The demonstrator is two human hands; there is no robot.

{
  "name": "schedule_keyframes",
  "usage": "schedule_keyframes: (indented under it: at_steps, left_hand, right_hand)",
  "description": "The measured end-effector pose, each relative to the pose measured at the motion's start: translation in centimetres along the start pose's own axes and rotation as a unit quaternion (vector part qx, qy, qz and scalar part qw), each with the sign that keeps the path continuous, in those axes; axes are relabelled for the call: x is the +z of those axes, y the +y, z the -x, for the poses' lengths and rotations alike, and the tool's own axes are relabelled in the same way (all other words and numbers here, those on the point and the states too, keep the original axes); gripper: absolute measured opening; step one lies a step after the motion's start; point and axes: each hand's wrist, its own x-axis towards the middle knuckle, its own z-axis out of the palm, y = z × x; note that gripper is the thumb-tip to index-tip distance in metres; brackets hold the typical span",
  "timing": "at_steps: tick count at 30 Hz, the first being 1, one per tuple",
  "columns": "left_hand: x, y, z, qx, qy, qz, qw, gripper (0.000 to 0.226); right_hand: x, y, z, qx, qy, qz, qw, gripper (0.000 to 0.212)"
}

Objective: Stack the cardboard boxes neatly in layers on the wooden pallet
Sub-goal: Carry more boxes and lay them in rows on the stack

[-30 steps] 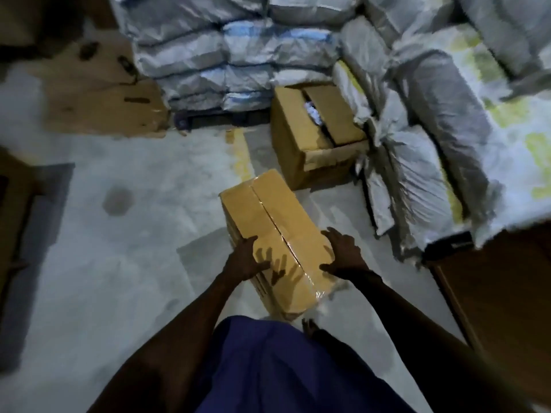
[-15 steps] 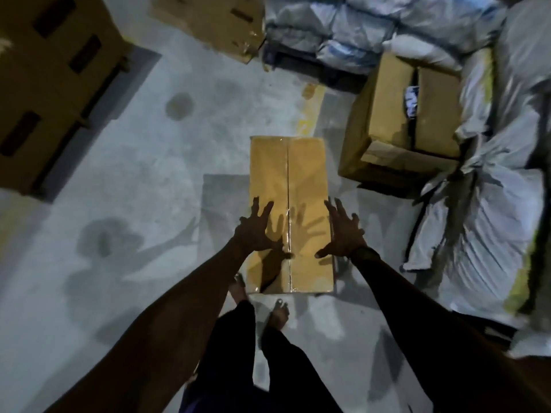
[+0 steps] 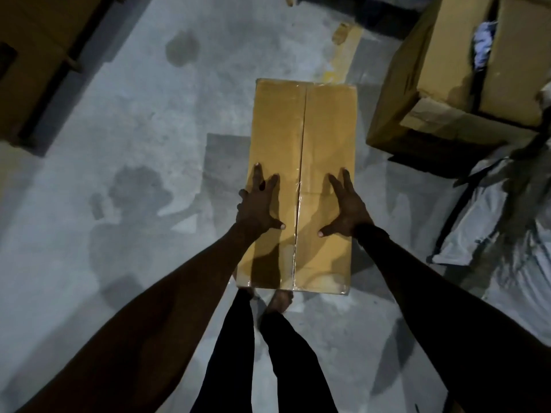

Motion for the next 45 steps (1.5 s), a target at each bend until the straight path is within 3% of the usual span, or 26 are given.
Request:
schedule_keyframes:
  at_steps: [6, 11, 14, 23, 31, 40, 45]
  left_hand:
    - [-1.5, 1.5, 1.0, -0.02, -0.005, 0.005, 1.0, 0.137]
    - [-5.0, 2.4, 4.1, -0.032, 0.003, 0.013, 0.999, 0.135]
    - [-8.3, 2.9, 6.8, -0.04, 0.02, 0.019, 0.999, 0.136]
    - [-19.1, 0.4, 16.7, -0.077, 0.076, 0.03, 0.994, 0.137]
    - [-26.6, -9.4, 26.2, -0.117, 0.131, 0.04, 0.984, 0.141]
    - [-33.3, -26.1, 39.9, -0.215, 0.213, 0.061, 0.951, 0.146]
    - [-34.5, -33.8, 46.7, -0.275, 0.256, 0.102, 0.921, 0.148]
  right_hand:
    - [0.1, -1.0, 0.9, 0.004, 0.023, -0.04, 0.999, 0.172]
    - [-2.8, -4.6, 3.6, -0.004, 0.015, -0.036, 0.999, 0.165]
    - [-4.9, -8.2, 5.4, 0.008, 0.022, 0.014, 1.0, 0.156]
    - [-8.1, -20.8, 10.4, -0.056, 0.043, 0.044, 0.997, 0.154]
    - [-5.6, -35.9, 14.0, -0.112, 0.013, 0.07, 0.991, 0.151]
    - [4.4, -55.8, 15.6, -0.213, -0.038, 0.1, 0.971, 0.151]
    - [9.7, -65.6, 16.8, -0.285, -0.064, 0.171, 0.941, 0.149]
